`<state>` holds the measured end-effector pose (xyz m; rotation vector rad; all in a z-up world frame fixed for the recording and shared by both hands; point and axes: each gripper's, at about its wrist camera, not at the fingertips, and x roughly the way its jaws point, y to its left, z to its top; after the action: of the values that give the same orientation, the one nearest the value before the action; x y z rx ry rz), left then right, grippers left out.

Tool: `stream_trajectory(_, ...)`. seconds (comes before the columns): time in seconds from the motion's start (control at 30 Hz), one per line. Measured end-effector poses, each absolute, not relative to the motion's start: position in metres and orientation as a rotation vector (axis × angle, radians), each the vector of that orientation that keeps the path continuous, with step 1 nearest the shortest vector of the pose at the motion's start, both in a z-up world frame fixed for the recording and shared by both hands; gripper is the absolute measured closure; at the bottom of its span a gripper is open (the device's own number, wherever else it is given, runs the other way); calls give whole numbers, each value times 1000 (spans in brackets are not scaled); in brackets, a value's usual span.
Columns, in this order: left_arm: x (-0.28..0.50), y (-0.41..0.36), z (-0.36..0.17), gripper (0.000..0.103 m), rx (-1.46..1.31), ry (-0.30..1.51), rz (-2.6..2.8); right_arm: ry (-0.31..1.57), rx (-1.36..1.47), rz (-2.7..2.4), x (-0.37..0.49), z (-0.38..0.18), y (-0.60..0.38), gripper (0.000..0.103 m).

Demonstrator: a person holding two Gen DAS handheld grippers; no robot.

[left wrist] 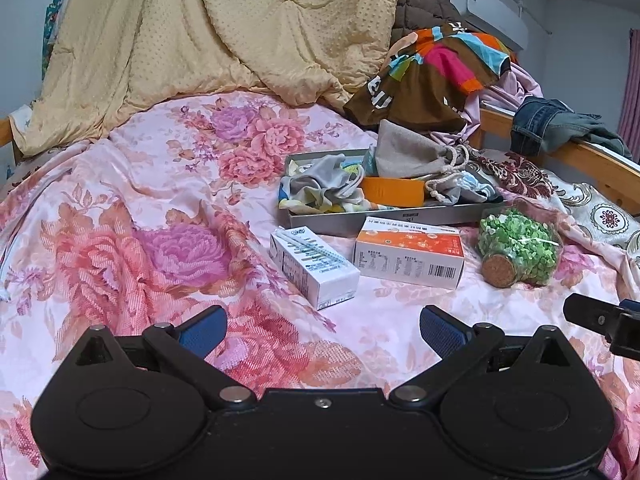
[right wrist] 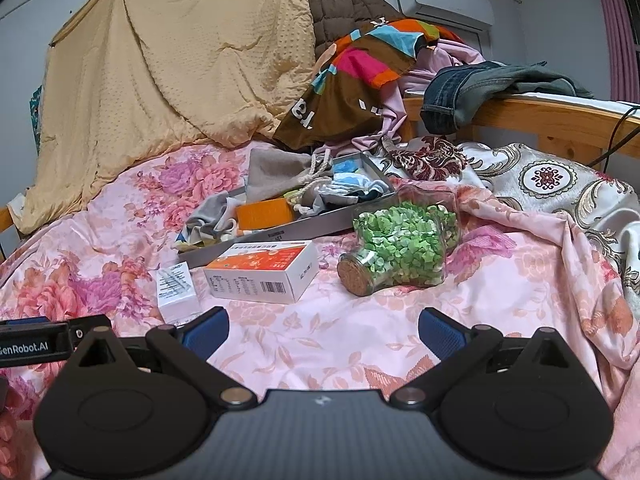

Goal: Organize soft objects

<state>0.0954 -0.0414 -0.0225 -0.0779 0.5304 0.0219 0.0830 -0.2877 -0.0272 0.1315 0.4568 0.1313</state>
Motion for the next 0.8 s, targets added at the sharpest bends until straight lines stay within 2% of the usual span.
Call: stream_trajectory(0.8,89,-44,-25,1,-79,548,22,430,136,125,72,-23,-293,0)
